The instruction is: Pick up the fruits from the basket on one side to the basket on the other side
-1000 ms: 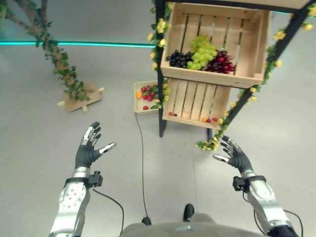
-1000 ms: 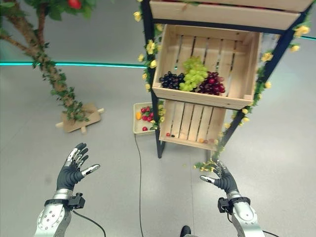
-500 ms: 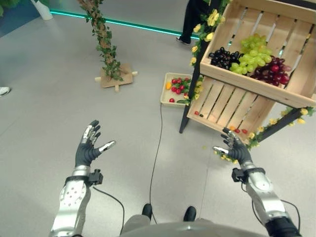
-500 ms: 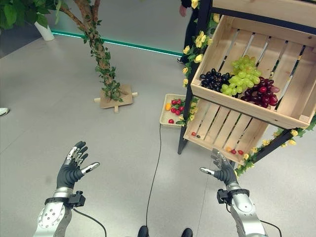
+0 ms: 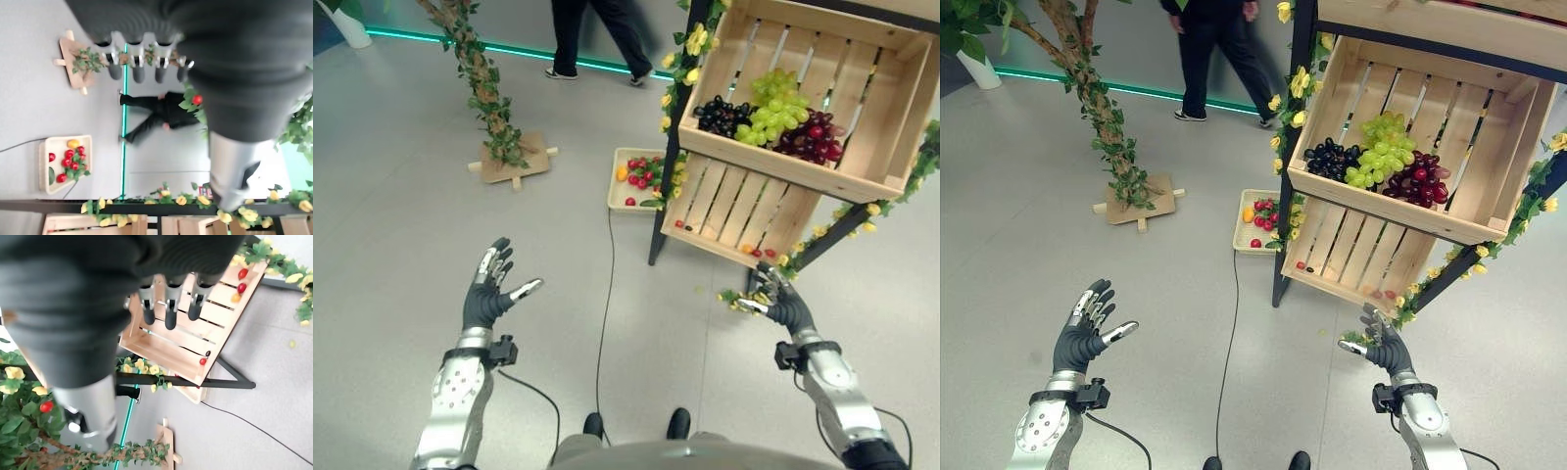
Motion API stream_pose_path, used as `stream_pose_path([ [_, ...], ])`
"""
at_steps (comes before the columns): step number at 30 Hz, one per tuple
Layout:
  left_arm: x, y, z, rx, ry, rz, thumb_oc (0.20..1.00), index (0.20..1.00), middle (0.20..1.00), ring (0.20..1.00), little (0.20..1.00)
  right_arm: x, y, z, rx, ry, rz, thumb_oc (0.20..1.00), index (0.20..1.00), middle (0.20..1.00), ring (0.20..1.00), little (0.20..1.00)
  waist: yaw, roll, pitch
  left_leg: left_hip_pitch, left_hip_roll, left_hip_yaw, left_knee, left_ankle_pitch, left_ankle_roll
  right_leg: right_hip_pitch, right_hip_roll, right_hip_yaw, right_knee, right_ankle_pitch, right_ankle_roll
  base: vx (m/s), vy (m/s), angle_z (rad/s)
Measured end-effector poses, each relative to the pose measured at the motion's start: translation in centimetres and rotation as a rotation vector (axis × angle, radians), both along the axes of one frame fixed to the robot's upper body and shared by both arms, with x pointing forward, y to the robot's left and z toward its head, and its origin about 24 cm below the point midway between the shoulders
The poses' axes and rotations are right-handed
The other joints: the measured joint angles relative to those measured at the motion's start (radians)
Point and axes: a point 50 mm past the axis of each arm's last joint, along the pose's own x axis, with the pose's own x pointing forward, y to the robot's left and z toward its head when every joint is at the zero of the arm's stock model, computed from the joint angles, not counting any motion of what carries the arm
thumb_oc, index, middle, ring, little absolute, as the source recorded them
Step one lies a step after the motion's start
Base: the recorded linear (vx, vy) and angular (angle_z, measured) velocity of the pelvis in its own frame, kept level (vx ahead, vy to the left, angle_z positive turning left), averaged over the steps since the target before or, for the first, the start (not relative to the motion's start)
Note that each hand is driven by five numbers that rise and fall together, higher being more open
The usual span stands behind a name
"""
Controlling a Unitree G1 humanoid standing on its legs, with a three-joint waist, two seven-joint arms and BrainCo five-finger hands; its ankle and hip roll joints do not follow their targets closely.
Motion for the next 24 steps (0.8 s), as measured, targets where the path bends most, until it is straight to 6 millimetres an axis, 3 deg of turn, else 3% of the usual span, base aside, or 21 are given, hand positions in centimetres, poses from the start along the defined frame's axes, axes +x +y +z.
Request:
stream_pose_path([
  [19, 0.2, -0.4, 0.5, 0.002, -0.017, -0.020, 1.000, 1.000, 1.000, 1.000, 1.000, -0.5, 0.0, -0.4, 0.008, 0.014, -0.012, 1.000, 1.000, 1.000, 1.000, 1.000, 0.004, 0.001, 0.002, -0.009, -0.002, -0.031, 0.000, 0.000, -0.016, 0.037, 0.010, -0.013, -0.036, 0.001, 0.009, -0.01, -0.008, 0.07],
  [22, 0.9, -0.8, 1.3, 0.001, -0.060, -0.035, 1.000, 1.000, 1.000, 1.000, 1.000, -1.1, -0.3, -0.7, 0.001, 0.031, -0.020, 1.000, 1.000, 1.000, 1.000, 1.000, -0.001, 0.010, 0.005, -0.071, 0.009, -0.106, -0.036, 0.045, -0.030, 0.031, 0.012, -0.110, -0.037, -0.009, -0.005, -0.12, 0.010, 1.08],
  [23, 1.1, -0.9, 1.3, 0.000, -0.061, -0.039, 1.000, 1.000, 1.000, 1.000, 1.000, -1.0, -0.5, -0.6, -0.007, 0.028, -0.022, 1.000, 1.000, 1.000, 1.000, 1.000, 0.000, 0.013, 0.008, -0.085, 0.020, -0.084, -0.047, 0.037, -0.008, 0.030, 0.008, -0.150, -0.036, -0.009, -0.008, -0.10, 0.061, 1.35],
  [24, 1.2, -1.2, 1.4, -0.002, -0.064, -0.052, 1.000, 1.000, 1.000, 1.000, 1.000, -1.0, -0.9, -0.4, -0.021, 0.025, -0.030, 1.000, 1.000, 1.000, 1.000, 1.000, -0.003, 0.002, 0.017, -0.100, 0.039, 0.011, -0.029, 0.003, 0.000, 0.029, -0.019, -0.200, -0.034, -0.011, -0.007, -0.03, 0.092, 0.97],
])
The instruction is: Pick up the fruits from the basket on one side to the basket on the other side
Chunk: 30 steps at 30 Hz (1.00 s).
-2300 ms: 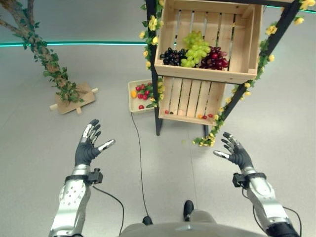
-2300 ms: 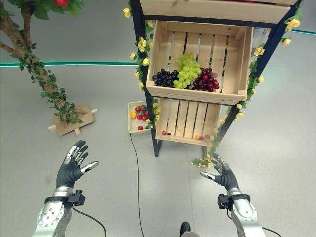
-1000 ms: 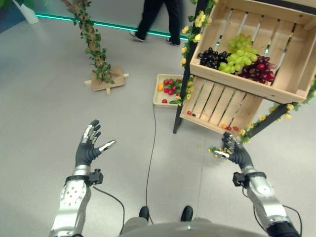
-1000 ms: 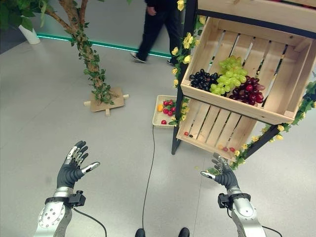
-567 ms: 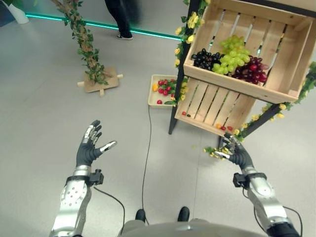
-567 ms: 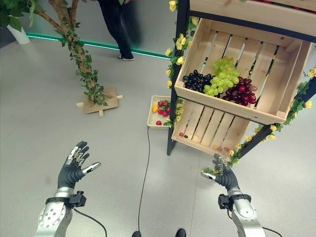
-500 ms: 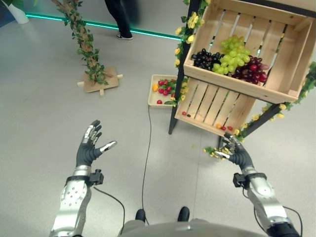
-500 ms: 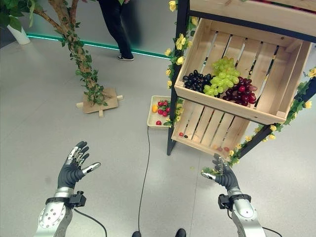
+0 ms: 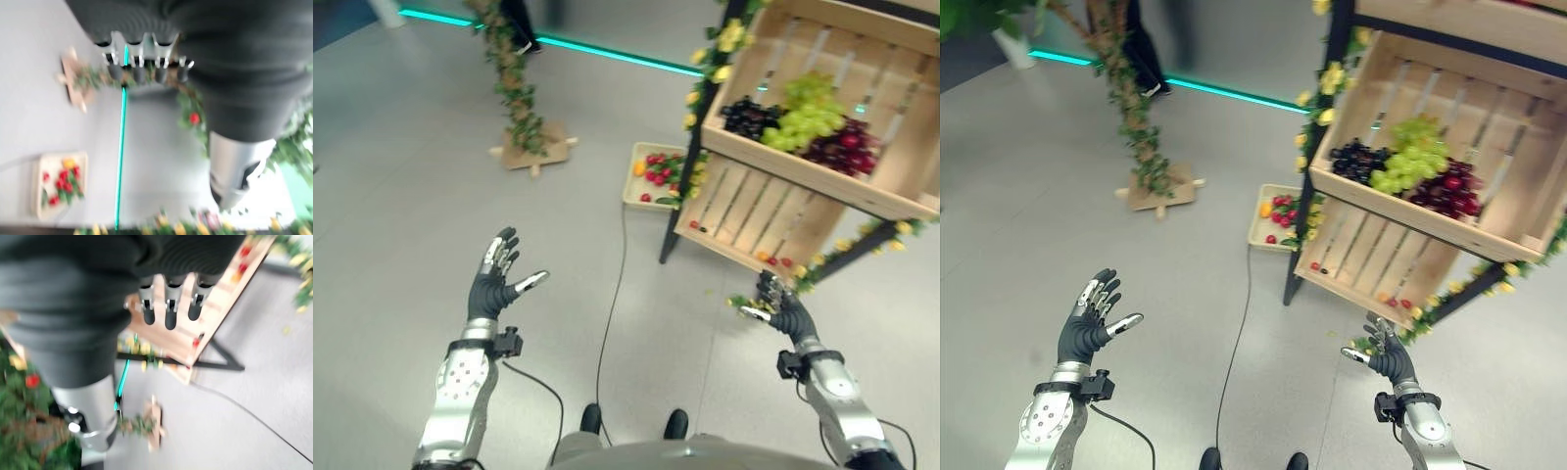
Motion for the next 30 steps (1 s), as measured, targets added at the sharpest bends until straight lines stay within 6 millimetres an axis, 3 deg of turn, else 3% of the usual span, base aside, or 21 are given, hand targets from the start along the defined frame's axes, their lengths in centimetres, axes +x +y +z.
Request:
stream_pose_path([
  [2, -0.2, 0.0, -0.2, -0.001, 0.011, 0.001, 1.000, 1.000, 1.000, 1.000, 1.000, 0.2, -0.2, 0.2, 0.004, -0.017, -0.025, 1.000, 1.000, 1.000, 1.000, 1.000, 0.017, -0.007, 0.002, 0.001, 0.038, 0.055, 0.066, -0.003, -0.013, -0.013, -0.034, -0.031, 0.015, 0.000, 0.002, -0.08, 0.138, 0.52],
  [4, -0.2, -0.5, -0.4, -0.007, 0.018, -0.018, 1.000, 1.000, 1.000, 1.000, 1.000, 0.9, -0.5, 1.2, -0.015, -0.062, -0.025, 1.000, 1.000, 1.000, 1.000, 1.000, 0.019, 0.030, 0.000, 0.050, 0.115, 0.068, 0.085, 0.026, -0.022, -0.017, -0.045, -0.028, 0.035, 0.002, 0.027, -0.03, 0.170, 0.27],
  [5, -0.3, -1.0, -0.7, -0.011, 0.029, -0.041, 1.000, 1.000, 1.000, 1.000, 1.000, 1.1, -1.0, 1.5, -0.030, -0.068, -0.034, 1.000, 1.000, 1.000, 1.000, 1.000, 0.013, 0.083, -0.008, 0.098, 0.142, 0.069, 0.046, 0.045, -0.052, -0.019, -0.050, -0.025, 0.061, 0.005, 0.053, -0.07, 0.138, 0.43],
  [7, 0.2, -1.1, -0.3, -0.010, 0.008, -0.049, 1.000, 1.000, 1.000, 1.000, 1.000, 1.0, -0.8, 1.3, -0.026, -0.064, -0.039, 1.000, 1.000, 1.000, 1.000, 1.000, -0.013, 0.074, -0.004, 0.107, 0.102, 0.077, 0.013, 0.040, -0.066, -0.031, -0.096, -0.024, 0.093, 0.010, 0.078, 0.00, 0.167, 0.54],
  [8, 0.4, -1.0, 0.1, -0.006, -0.008, -0.048, 1.000, 1.000, 1.000, 1.000, 1.000, 0.9, -0.6, 1.1, -0.016, -0.057, -0.041, 1.000, 1.000, 1.000, 1.000, 1.000, -0.015, 0.059, -0.003, 0.107, 0.089, 0.081, 0.008, 0.040, -0.066, -0.035, -0.112, -0.022, 0.100, 0.014, 0.084, 0.04, 0.176, 0.23],
  [9, 0.4, -0.7, 0.6, 0.013, -0.021, -0.044, 1.000, 1.000, 1.000, 1.000, 1.000, 0.9, 0.2, 0.5, 0.013, -0.045, -0.036, 1.000, 1.000, 1.000, 1.000, 1.000, -0.002, 0.023, -0.010, 0.111, 0.069, 0.091, -0.001, 0.039, -0.066, -0.043, -0.134, -0.011, 0.100, 0.020, 0.093, 0.01, 0.081, -0.07],
  [11, 0.2, -0.1, 0.6, 0.041, -0.011, -0.042, 1.000, 1.000, 1.000, 1.000, 1.000, 1.1, 1.0, 0.1, 0.046, -0.043, -0.034, 1.000, 1.000, 1.000, 1.000, 1.000, 0.003, -0.013, -0.018, 0.121, 0.051, 0.109, -0.010, 0.029, -0.049, -0.044, -0.152, 0.008, 0.099, 0.032, 0.112, 0.00, 0.123, -0.05],
  [13, 0.0, 0.4, 0.6, 0.046, -0.008, -0.020, 1.000, 1.000, 1.000, 1.000, 1.000, 1.2, 1.1, 0.0, 0.049, -0.042, -0.033, 1.000, 1.000, 1.000, 1.000, 1.000, 0.010, -0.026, -0.026, 0.126, 0.048, 0.131, -0.008, 0.009, -0.037, -0.048, -0.151, 0.029, 0.098, 0.044, 0.126, -0.02, 0.108, -0.16],
  [22, -0.5, 0.5, 0.1, 0.038, 0.016, -0.013, 1.000, 1.000, 1.000, 1.000, 1.000, -0.1, 0.7, -1.1, 0.047, 0.014, -0.051, 1.000, 1.000, 1.000, 1.000, 1.000, 0.024, -0.011, -0.048, 0.138, 0.044, 0.130, -0.002, 0.013, -0.032, -0.031, -0.142, 0.052, 0.082, 0.056, 0.122, 0.01, 0.060, -0.04],
  [30, -0.8, 0.6, -0.2, 0.037, 0.028, -0.009, 1.000, 1.000, 1.000, 1.000, 1.000, -0.1, 0.8, -1.2, 0.051, 0.024, -0.037, 1.000, 1.000, 1.000, 1.000, 1.000, 0.022, -0.025, -0.065, 0.146, 0.042, 0.155, -0.006, 0.014, -0.030, -0.034, -0.129, 0.092, 0.044, 0.081, 0.118, 0.01, 0.031, -0.11],
])
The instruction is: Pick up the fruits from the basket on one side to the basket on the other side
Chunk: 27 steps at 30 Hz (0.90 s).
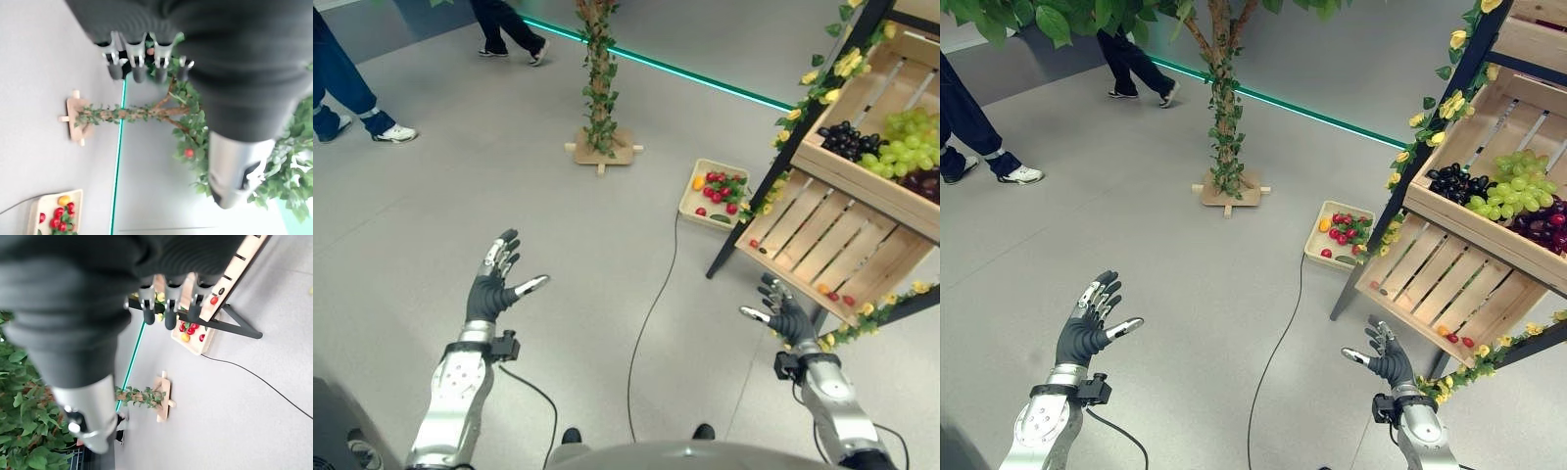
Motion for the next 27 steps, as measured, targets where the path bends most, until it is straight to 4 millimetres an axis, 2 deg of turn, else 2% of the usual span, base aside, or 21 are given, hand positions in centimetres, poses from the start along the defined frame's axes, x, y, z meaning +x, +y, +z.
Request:
stream_pose_path([
  [2, 0.0, 0.0, 0.0, 0.000, 0.002, 0.000, 1.000, 1.000, 1.000, 1.000, 1.000, 0.1, 0.0, 0.1, 0.000, -0.003, 0.002, 1.000, 1.000, 1.000, 1.000, 1.000, 0.001, 0.000, -0.003, 0.011, 0.001, 0.003, -0.004, 0.000, 0.000, 0.002, 0.002, 0.012, -0.001, 0.000, 0.000, 0.00, 0.023, -0.15],
  [6, 0.0, 0.0, 0.0, -0.001, 0.002, 0.000, 1.000, 1.000, 1.000, 1.000, 1.000, 0.3, 0.1, 0.2, -0.001, -0.006, 0.003, 1.000, 1.000, 1.000, 1.000, 1.000, -0.024, 0.001, -0.015, 0.029, -0.001, 0.030, -0.015, -0.001, 0.000, -0.002, 0.005, 0.044, -0.012, 0.010, -0.001, -0.01, 0.010, -0.22],
  [7, 0.1, -0.1, 0.1, -0.002, -0.003, -0.003, 1.000, 1.000, 1.000, 1.000, 1.000, 0.2, 0.0, 0.1, -0.002, -0.002, 0.001, 1.000, 1.000, 1.000, 1.000, 1.000, -0.043, -0.003, -0.022, 0.035, -0.002, 0.043, -0.018, -0.001, 0.000, -0.011, 0.009, 0.059, -0.025, 0.021, -0.003, -0.01, -0.010, -0.36],
  [11, 0.1, -0.1, 0.1, -0.001, -0.006, -0.004, 1.000, 1.000, 1.000, 1.000, 1.000, 0.3, 0.0, 0.1, -0.010, 0.000, 0.005, 1.000, 1.000, 1.000, 1.000, 1.000, -0.050, -0.001, -0.033, 0.050, -0.001, 0.087, -0.027, -0.003, -0.001, -0.028, 0.018, 0.114, -0.035, 0.034, -0.004, 0.01, -0.023, -0.41],
  [15, 0.3, -0.3, 0.2, -0.002, -0.011, -0.013, 1.000, 1.000, 1.000, 1.000, 1.000, 0.1, -0.3, 0.1, -0.019, 0.009, 0.001, 1.000, 1.000, 1.000, 1.000, 1.000, -0.093, 0.007, -0.036, 0.068, 0.006, 0.118, -0.032, -0.004, -0.002, -0.045, 0.032, 0.152, -0.034, 0.042, -0.013, 0.04, -0.077, -0.32],
  [19, 0.5, -0.4, 0.4, -0.004, -0.021, -0.017, 1.000, 1.000, 1.000, 1.000, 1.000, 0.1, -0.5, 0.1, -0.029, 0.010, 0.001, 1.000, 1.000, 1.000, 1.000, 1.000, -0.118, 0.021, -0.038, 0.079, 0.040, 0.150, -0.014, -0.021, -0.016, -0.056, 0.062, 0.179, -0.034, 0.044, -0.027, 0.05, -0.141, -0.31],
  [20, 0.5, -0.3, 0.4, -0.002, -0.020, -0.017, 1.000, 1.000, 1.000, 1.000, 1.000, 0.1, -0.5, 0.2, -0.029, 0.010, 0.001, 1.000, 1.000, 1.000, 1.000, 1.000, -0.107, 0.022, -0.037, 0.079, 0.043, 0.160, 0.005, -0.025, -0.017, -0.058, 0.071, 0.190, -0.035, 0.045, -0.030, -0.02, -0.144, -0.61],
  [21, 0.6, -0.3, 0.5, 0.001, -0.021, -0.017, 1.000, 1.000, 1.000, 1.000, 1.000, 0.2, -0.6, 0.2, -0.032, 0.007, 0.003, 1.000, 1.000, 1.000, 1.000, 1.000, -0.102, 0.024, -0.033, 0.066, 0.070, 0.166, 0.077, -0.059, -0.013, -0.073, 0.088, 0.190, -0.017, 0.030, -0.054, -0.06, -0.158, -0.77],
  [22, 0.7, -0.1, 0.5, 0.012, -0.017, -0.018, 1.000, 1.000, 1.000, 1.000, 1.000, 0.2, -0.4, 0.2, -0.024, 0.006, 0.002, 1.000, 1.000, 1.000, 1.000, 1.000, -0.083, 0.002, -0.026, 0.036, 0.074, 0.141, 0.166, -0.064, -0.004, -0.080, 0.086, 0.214, -0.007, 0.026, -0.064, -0.07, -0.108, -0.83],
  [23, 0.9, -0.2, 0.4, 0.011, -0.014, -0.020, 1.000, 1.000, 1.000, 1.000, 1.000, 0.2, -0.5, 0.2, -0.028, 0.006, 0.002, 1.000, 1.000, 1.000, 1.000, 1.000, -0.073, -0.005, -0.023, 0.011, 0.073, 0.099, 0.228, -0.057, 0.004, -0.081, 0.088, 0.226, -0.009, 0.027, -0.076, -0.02, -0.047, -0.60],
  [24, 1.1, -0.4, 0.3, 0.008, -0.013, -0.028, 1.000, 1.000, 1.000, 1.000, 1.000, 0.3, -0.7, 0.4, -0.035, 0.001, 0.000, 1.000, 1.000, 1.000, 1.000, 1.000, -0.059, -0.018, -0.021, -0.028, 0.071, 0.030, 0.293, -0.054, 0.006, -0.071, 0.088, 0.242, -0.020, 0.034, -0.086, 0.08, 0.059, -0.57],
  [25, 1.1, -1.0, 0.1, -0.007, -0.008, -0.046, 1.000, 1.000, 1.000, 1.000, 1.000, 0.3, -1.2, 0.7, -0.056, -0.004, -0.004, 1.000, 1.000, 1.000, 1.000, 1.000, -0.074, -0.022, -0.018, -0.063, 0.062, -0.048, 0.338, -0.076, -0.019, -0.072, 0.083, 0.251, -0.048, 0.048, -0.101, 0.09, 0.060, -0.47],
  [26, 1.1, -1.3, -0.1, -0.016, -0.007, -0.050, 1.000, 1.000, 1.000, 1.000, 1.000, 0.4, -1.4, 0.9, -0.065, -0.009, -0.004, 1.000, 1.000, 1.000, 1.000, 1.000, -0.066, -0.010, -0.016, -0.066, 0.050, -0.064, 0.320, -0.078, -0.025, -0.074, 0.086, 0.251, -0.046, 0.052, -0.103, 0.14, 0.074, -0.26],
  [27, 1.2, -1.6, -0.1, -0.024, -0.009, -0.060, 1.000, 1.000, 1.000, 1.000, 1.000, 0.4, -1.5, 0.8, -0.066, -0.010, -0.017, 1.000, 1.000, 1.000, 1.000, 1.000, -0.083, -0.006, -0.011, -0.090, 0.006, -0.110, 0.257, -0.092, -0.020, -0.086, 0.079, 0.280, -0.053, 0.055, -0.102, 0.07, 0.030, -0.15],
])
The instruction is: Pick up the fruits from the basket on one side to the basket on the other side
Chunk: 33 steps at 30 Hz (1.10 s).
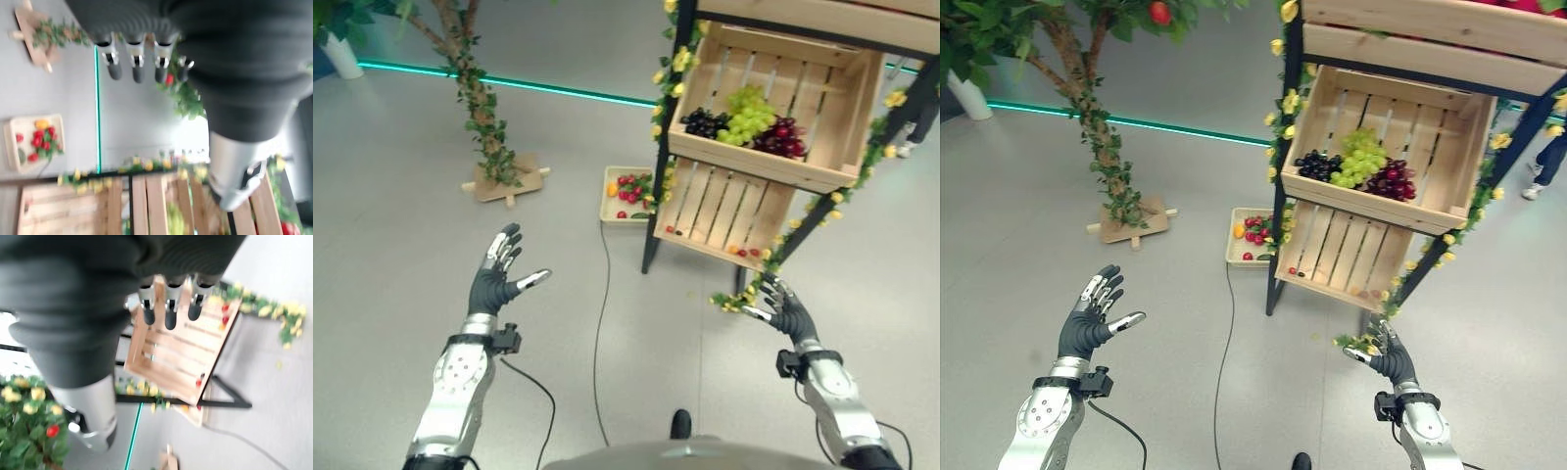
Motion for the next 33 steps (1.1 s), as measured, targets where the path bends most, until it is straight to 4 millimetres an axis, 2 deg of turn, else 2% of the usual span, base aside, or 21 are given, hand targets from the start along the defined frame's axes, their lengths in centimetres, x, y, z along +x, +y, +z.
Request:
stream_pose_path([
  [2, 0.4, -0.5, 0.5, -0.001, -0.026, -0.019, 1.000, 1.000, 1.000, 1.000, 1.000, 0.1, -0.4, 0.3, -0.019, -0.005, -0.001, 1.000, 1.000, 1.000, 1.000, 1.000, 0.009, 0.011, 0.012, -0.016, -0.075, -0.066, -0.151, 0.010, 0.032, -0.046, -0.007, 0.017, 0.018, 0.002, 0.006, 0.05, 0.032, -0.40],
  [3, 0.5, -0.4, 0.6, 0.003, -0.031, -0.020, 1.000, 1.000, 1.000, 1.000, 1.000, 0.1, -0.5, 0.3, -0.022, -0.002, 0.000, 1.000, 1.000, 1.000, 1.000, 1.000, 0.012, 0.016, 0.022, -0.018, -0.090, -0.085, -0.148, 0.046, 0.068, -0.053, 0.000, 0.023, 0.023, 0.008, 0.013, 0.03, 0.149, -0.86],
  [4, 0.2, 0.0, 0.4, 0.014, -0.016, -0.009, 1.000, 1.000, 1.000, 1.000, 1.000, -0.4, 0.0, -0.5, 0.001, 0.021, -0.001, 1.000, 1.000, 1.000, 1.000, 1.000, 0.029, 0.005, 0.022, 0.008, -0.091, -0.064, -0.151, 0.043, 0.068, -0.034, -0.003, 0.026, 0.013, 0.014, 0.022, 0.02, 0.150, -0.67],
  [6, 0.1, 0.0, 0.4, 0.015, -0.012, -0.012, 1.000, 1.000, 1.000, 1.000, 1.000, -2.1, 0.3, -1.9, 0.026, 0.078, -0.017, 1.000, 1.000, 1.000, 1.000, 1.000, 0.027, -0.015, 0.014, 0.048, -0.099, -0.050, -0.194, 0.051, 0.081, -0.012, -0.013, 0.025, 0.005, 0.015, 0.031, 0.02, 0.151, -0.27],
  [9, 0.0, 0.2, 0.4, 0.031, -0.007, -0.011, 1.000, 1.000, 1.000, 1.000, 1.000, -2.4, 0.8, -2.3, 0.049, 0.088, -0.023, 1.000, 1.000, 1.000, 1.000, 1.000, 0.005, -0.042, -0.003, 0.093, -0.119, 0.006, -0.219, 0.062, 0.081, -0.022, -0.015, 0.057, 0.008, 0.033, 0.045, -0.02, 0.147, -0.47],
  [10, -0.2, 0.5, 0.2, 0.036, 0.001, -0.005, 1.000, 1.000, 1.000, 1.000, 1.000, -2.0, 1.1, -2.1, 0.054, 0.078, -0.006, 1.000, 1.000, 1.000, 1.000, 1.000, 0.014, -0.036, -0.002, 0.115, -0.113, 0.046, -0.227, 0.058, 0.087, -0.020, -0.016, 0.085, 0.006, 0.045, 0.053, -0.03, 0.094, -0.76],
  [14, 0.1, 0.4, 0.6, 0.035, -0.015, -0.004, 1.000, 1.000, 1.000, 1.000, 1.000, -1.6, 1.0, -1.9, 0.053, 0.070, 0.004, 1.000, 1.000, 1.000, 1.000, 1.000, -0.025, -0.023, 0.007, 0.148, -0.126, 0.098, -0.227, 0.037, 0.093, -0.023, -0.010, 0.125, 0.006, 0.051, 0.059, -0.05, 0.094, -0.53],
  [17, 0.2, 0.4, 0.6, 0.034, -0.016, -0.006, 1.000, 1.000, 1.000, 1.000, 1.000, -1.6, 0.9, -1.8, 0.045, 0.069, 0.008, 1.000, 1.000, 1.000, 1.000, 1.000, -0.028, -0.008, 0.017, 0.170, -0.123, 0.142, -0.221, 0.021, 0.093, -0.024, -0.003, 0.156, 0.007, 0.054, 0.059, -0.11, 0.160, -0.48],
  [20, 0.5, 0.3, 0.9, 0.034, -0.032, -0.010, 1.000, 1.000, 1.000, 1.000, 1.000, -1.6, 0.4, -1.4, 0.034, 0.058, 0.007, 1.000, 1.000, 1.000, 1.000, 1.000, -0.053, -0.006, 0.036, 0.164, -0.132, 0.179, -0.174, -0.011, 0.097, -0.046, 0.002, 0.209, 0.039, 0.054, 0.062, -0.16, 0.110, -0.42],
  [21, 0.7, 0.2, 1.1, 0.038, -0.038, -0.014, 1.000, 1.000, 1.000, 1.000, 1.000, -1.9, 0.2, -1.5, 0.033, 0.063, -0.001, 1.000, 1.000, 1.000, 1.000, 1.000, -0.075, -0.012, 0.044, 0.169, -0.139, 0.192, -0.166, -0.019, 0.098, -0.056, 0.002, 0.219, 0.041, 0.058, 0.066, -0.26, 0.111, -0.80],
  [22, 0.7, 0.3, 1.4, 0.048, -0.054, -0.012, 1.000, 1.000, 1.000, 1.000, 1.000, -1.2, 0.3, -0.7, 0.031, 0.022, 0.002, 1.000, 1.000, 1.000, 1.000, 1.000, -0.076, -0.021, 0.056, 0.156, -0.146, 0.230, -0.151, -0.025, 0.105, -0.073, -0.008, 0.241, 0.034, 0.066, 0.081, -0.27, 0.057, -1.05],
  [24, 1.1, 0.4, 1.8, 0.065, -0.070, -0.018, 1.000, 1.000, 1.000, 1.000, 1.000, -0.3, 0.3, 0.0, 0.033, -0.016, -0.001, 1.000, 1.000, 1.000, 1.000, 1.000, -0.109, -0.038, 0.081, 0.128, -0.166, 0.296, -0.113, -0.040, 0.122, -0.138, -0.020, 0.243, 0.029, 0.010, 0.132, -0.33, 0.041, -1.32],
  [25, 1.3, 0.4, 2.2, 0.073, -0.086, -0.023, 1.000, 1.000, 1.000, 1.000, 1.000, 0.3, 0.3, 0.5, 0.040, -0.048, -0.010, 1.000, 1.000, 1.000, 1.000, 1.000, -0.105, -0.021, 0.094, 0.095, -0.133, 0.363, -0.102, -0.041, 0.133, -0.179, -0.017, 0.203, 0.027, -0.092, 0.183, -0.19, -0.010, -1.24],
  [26, 1.5, 0.4, 2.4, 0.071, -0.096, -0.021, 1.000, 1.000, 1.000, 1.000, 1.000, 0.8, 0.3, 0.9, 0.041, -0.066, -0.010, 1.000, 1.000, 1.000, 1.000, 1.000, -0.103, -0.010, 0.111, 0.091, -0.117, 0.399, -0.108, -0.039, 0.138, -0.204, -0.019, 0.163, 0.065, -0.086, 0.163, -0.25, -0.015, -1.48],
  [27, 1.5, 0.3, 2.4, 0.057, -0.100, -0.011, 1.000, 1.000, 1.000, 1.000, 1.000, 0.5, 0.3, 0.8, 0.042, -0.062, -0.012, 1.000, 1.000, 1.000, 1.000, 1.000, -0.104, 0.009, 0.125, 0.089, -0.077, 0.481, -0.098, -0.037, 0.137, -0.242, -0.034, 0.028, 0.203, -0.099, 0.123, -0.18, -0.044, -1.04],
  [28, 1.6, 0.2, 2.5, 0.056, -0.104, -0.011, 1.000, 1.000, 1.000, 1.000, 1.000, 0.3, 0.3, 0.7, 0.040, -0.057, -0.011, 1.000, 1.000, 1.000, 1.000, 1.000, -0.103, 0.010, 0.124, 0.094, -0.070, 0.505, -0.106, -0.033, 0.133, -0.241, -0.038, -0.014, 0.252, -0.103, 0.118, -0.18, -0.041, -1.23],
  [29, 1.4, 0.5, 2.3, 0.056, -0.097, 0.002, 1.000, 1.000, 1.000, 1.000, 1.000, 0.1, 0.3, 0.6, 0.035, -0.051, -0.005, 1.000, 1.000, 1.000, 1.000, 1.000, -0.085, 0.012, 0.126, 0.121, -0.057, 0.560, -0.119, -0.031, 0.129, -0.229, -0.072, -0.084, 0.342, -0.126, 0.088, -0.06, -0.029, -1.20],
  [30, 1.2, 0.8, 2.1, 0.054, -0.091, 0.016, 1.000, 1.000, 1.000, 1.000, 1.000, 0.1, 0.3, 0.6, 0.028, -0.051, -0.003, 1.000, 1.000, 1.000, 1.000, 1.000, -0.066, 0.013, 0.126, 0.146, -0.054, 0.606, -0.134, -0.028, 0.124, -0.215, -0.090, -0.114, 0.376, -0.134, 0.078, -0.24, -0.136, -1.63],
  [31, 1.1, 0.9, 2.0, 0.058, -0.084, 0.023, 1.000, 1.000, 1.000, 1.000, 1.000, 0.0, 0.2, 0.6, 0.023, -0.051, -0.004, 1.000, 1.000, 1.000, 1.000, 1.000, -0.041, 0.010, 0.124, 0.162, -0.051, 0.589, -0.138, -0.030, 0.121, -0.155, -0.106, -0.110, 0.341, -0.134, 0.077, -0.25, -0.141, -1.27],
  [32, 1.1, 0.9, 2.1, 0.062, -0.084, 0.020, 1.000, 1.000, 1.000, 1.000, 1.000, 0.0, 0.2, 0.7, 0.022, -0.052, -0.003, 1.000, 1.000, 1.000, 1.000, 1.000, -0.043, 0.005, 0.121, 0.163, -0.048, 0.586, -0.137, -0.032, 0.103, -0.116, -0.117, -0.122, 0.307, -0.126, 0.077, -0.29, -0.192, -1.22],
  [33, 0.5, 1.3, 1.7, 0.052, -0.070, 0.047, 1.000, 1.000, 1.000, 1.000, 1.000, 0.6, 0.7, 0.8, 0.016, -0.060, 0.017, 1.000, 1.000, 1.000, 1.000, 1.000, -0.009, 0.022, 0.115, 0.170, -0.002, 0.735, -0.117, -0.030, 0.067, -0.116, -0.155, -0.274, 0.315, -0.159, 0.011, -0.05, -0.247, -1.90],
])
